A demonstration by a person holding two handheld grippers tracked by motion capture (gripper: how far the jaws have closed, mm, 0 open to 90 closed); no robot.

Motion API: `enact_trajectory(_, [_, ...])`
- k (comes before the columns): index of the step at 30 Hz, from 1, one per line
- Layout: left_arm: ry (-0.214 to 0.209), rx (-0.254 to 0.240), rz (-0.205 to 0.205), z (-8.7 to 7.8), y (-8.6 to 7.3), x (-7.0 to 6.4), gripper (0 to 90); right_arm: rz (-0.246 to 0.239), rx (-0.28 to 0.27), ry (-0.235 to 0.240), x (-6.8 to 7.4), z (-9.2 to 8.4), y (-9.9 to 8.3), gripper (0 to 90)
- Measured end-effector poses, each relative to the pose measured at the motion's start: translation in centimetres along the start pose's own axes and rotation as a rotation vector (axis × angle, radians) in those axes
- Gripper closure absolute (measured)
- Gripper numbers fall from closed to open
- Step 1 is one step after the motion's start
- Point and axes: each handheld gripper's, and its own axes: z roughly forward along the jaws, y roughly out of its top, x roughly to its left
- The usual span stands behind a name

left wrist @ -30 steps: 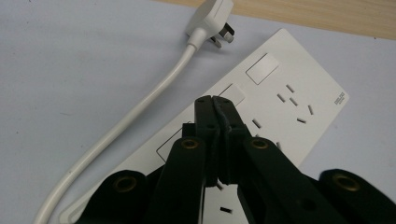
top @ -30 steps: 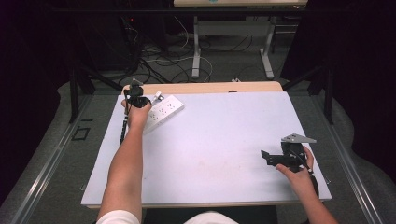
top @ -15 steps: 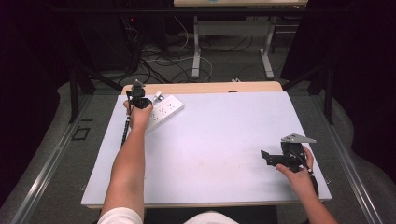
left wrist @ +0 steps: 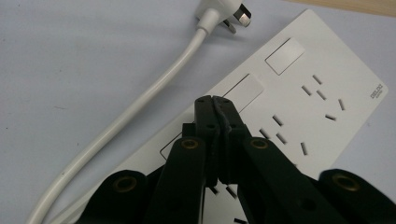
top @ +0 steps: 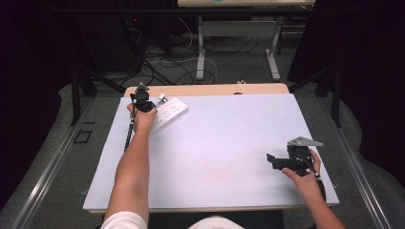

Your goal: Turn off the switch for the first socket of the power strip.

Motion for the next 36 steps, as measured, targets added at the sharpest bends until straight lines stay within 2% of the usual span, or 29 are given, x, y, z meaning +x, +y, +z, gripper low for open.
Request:
enact_trajectory(5, [0.007, 0.000, 0.015, 0.01, -0.01, -0.03, 90.0, 0.000, -0.003, -0.006, 0.02, -0.03, 0.01, 7.1])
enact_trajectory(9, [0.035, -0.005, 0.027, 0.02, -0.10, -0.10, 90.0, 0.000, 0.000, 0.001, -0.05, -0.04, 0.01, 7.1])
enact_trajectory(26, [0.020, -0.015, 0.020, 0.21, -0.24, 0.15, 90.0, -0.002, -0.002, -0.003, 0.04, -0.05, 0.03, 7.1])
enact_trajectory(30, [0.026, -0.026, 0.046, 0.33, -0.34, -0.05, 90.0, -0.003, -0.003, -0.001, -0.03, -0.03, 0.02, 7.1])
enact_trajectory(36, [0.025, -0.027, 0.048, 0.33, -0.35, -0.03, 90.0, -0.001, 0.002, 0.003, -0.02, -0.01, 0.01, 7.1])
